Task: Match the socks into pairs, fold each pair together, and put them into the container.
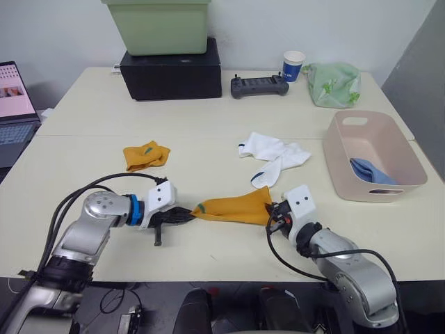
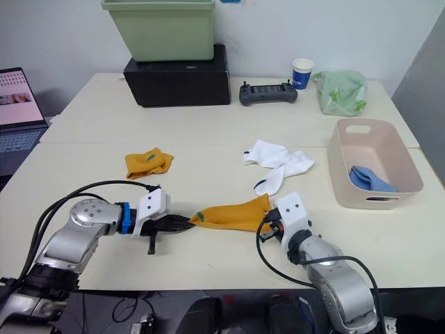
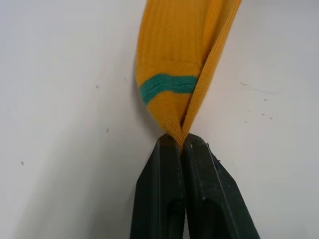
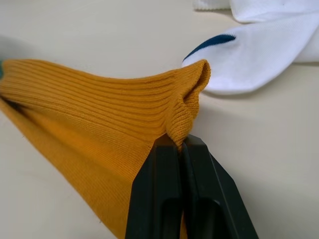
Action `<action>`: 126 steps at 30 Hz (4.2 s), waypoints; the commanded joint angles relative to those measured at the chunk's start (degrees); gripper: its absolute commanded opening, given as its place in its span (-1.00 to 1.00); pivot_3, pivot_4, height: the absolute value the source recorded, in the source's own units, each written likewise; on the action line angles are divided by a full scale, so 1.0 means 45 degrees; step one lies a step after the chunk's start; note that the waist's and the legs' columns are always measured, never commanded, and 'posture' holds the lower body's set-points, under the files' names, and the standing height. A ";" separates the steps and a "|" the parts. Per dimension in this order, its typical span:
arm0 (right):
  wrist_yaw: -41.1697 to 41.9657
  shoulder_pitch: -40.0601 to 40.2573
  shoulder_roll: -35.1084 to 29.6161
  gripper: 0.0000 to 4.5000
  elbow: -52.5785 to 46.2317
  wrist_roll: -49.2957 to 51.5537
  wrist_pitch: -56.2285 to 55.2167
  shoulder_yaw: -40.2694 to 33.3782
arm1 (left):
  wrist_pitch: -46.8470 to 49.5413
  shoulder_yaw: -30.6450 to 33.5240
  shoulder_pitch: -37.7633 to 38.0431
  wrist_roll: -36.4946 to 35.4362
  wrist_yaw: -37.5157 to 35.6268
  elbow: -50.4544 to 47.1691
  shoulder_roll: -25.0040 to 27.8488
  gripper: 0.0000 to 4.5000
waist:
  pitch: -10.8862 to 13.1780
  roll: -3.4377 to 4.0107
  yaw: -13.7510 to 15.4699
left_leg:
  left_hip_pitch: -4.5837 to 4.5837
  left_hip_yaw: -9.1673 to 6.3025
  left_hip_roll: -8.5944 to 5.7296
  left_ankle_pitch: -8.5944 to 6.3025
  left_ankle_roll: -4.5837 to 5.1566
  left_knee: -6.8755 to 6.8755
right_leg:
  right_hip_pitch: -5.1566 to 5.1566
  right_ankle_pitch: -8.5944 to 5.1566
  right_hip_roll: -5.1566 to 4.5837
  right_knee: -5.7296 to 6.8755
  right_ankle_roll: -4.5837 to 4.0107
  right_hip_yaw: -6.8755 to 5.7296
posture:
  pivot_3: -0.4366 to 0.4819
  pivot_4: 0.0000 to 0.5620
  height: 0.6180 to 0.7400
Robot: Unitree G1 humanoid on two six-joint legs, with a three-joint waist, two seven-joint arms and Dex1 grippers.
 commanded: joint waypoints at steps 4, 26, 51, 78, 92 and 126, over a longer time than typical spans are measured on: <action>0.0172 0.1172 -0.0168 -0.99 -0.0706 0.0124 -0.1149 0.0054 | 0.0145 0.0938 0.1317 -0.0327 0.0456 -0.1216 0.0519 -1.00 | -0.0001 -0.0001 0.0003 | 0.0001 0.0003 0.0003 0.0000 0.0000 0.0000 | 0.0000 -0.0001 -0.0002 0.0000 0.0002 -0.0005 | -0.05 -0.47 0.92; 0.0105 0.3178 0.0138 -0.21 -0.0452 0.0874 -0.1864 -0.0301 | -0.0304 0.2026 0.3978 -0.0802 0.1989 -0.1858 0.0190 -0.68 | -0.0087 -0.0027 0.0050 | 0.0015 0.0010 0.0036 -0.0001 0.0000 -0.0012 | 0.0014 -0.0018 -0.0008 -0.0014 0.0028 0.0006 | -0.05 -0.47 0.92; 0.2262 0.1986 -0.3268 1.00 0.0187 0.0517 -0.3588 -0.0880 | -0.3063 -0.0200 0.1519 0.0439 0.1389 -0.0992 -0.1255 0.48 | -0.0093 -0.0039 0.0181 | 0.0010 0.0039 -0.0025 -0.0002 0.0002 -0.0007 | 0.0018 -0.0001 0.0004 -0.0029 0.0001 0.0007 | -0.05 -0.47 0.92; 0.3540 0.1039 -0.3973 1.00 -0.1083 0.1615 -0.4333 -0.3348 | 0.2008 0.4598 0.3693 -0.4099 0.3306 -0.4011 -0.0590 0.56 | -0.0094 -0.0042 0.0087 | 0.0017 0.0007 0.0013 -0.0002 0.0001 -0.0008 | 0.0029 -0.0006 -0.0001 -0.0026 0.0009 -0.0001 | -0.05 -0.47 0.92; 0.5614 -0.4515 -0.4916 1.00 -0.0012 0.4681 -0.2283 -0.2082 | 0.1841 0.6111 0.1082 -0.2022 0.7778 -0.1013 -0.1131 1.00 | -0.0089 -0.0079 0.0443 | 0.0017 0.0001 -0.0010 -0.0001 0.0001 0.0001 | 0.0050 0.0001 -0.0022 -0.0041 -0.0001 -0.0053 | -0.05 -0.47 0.92; 0.4583 -0.4253 -0.4596 1.00 -0.0664 0.4381 -0.1977 -0.1274 | -0.1079 0.2783 -0.6117 0.2126 0.9061 0.8738 -0.1538 -0.95 | -0.0093 -0.0095 0.0273 | -0.0014 0.0011 -0.0016 -0.0003 0.0004 0.0009 | 0.0014 0.0005 -0.0026 -0.0025 0.0003 -0.0047 | -0.05 -0.47 0.92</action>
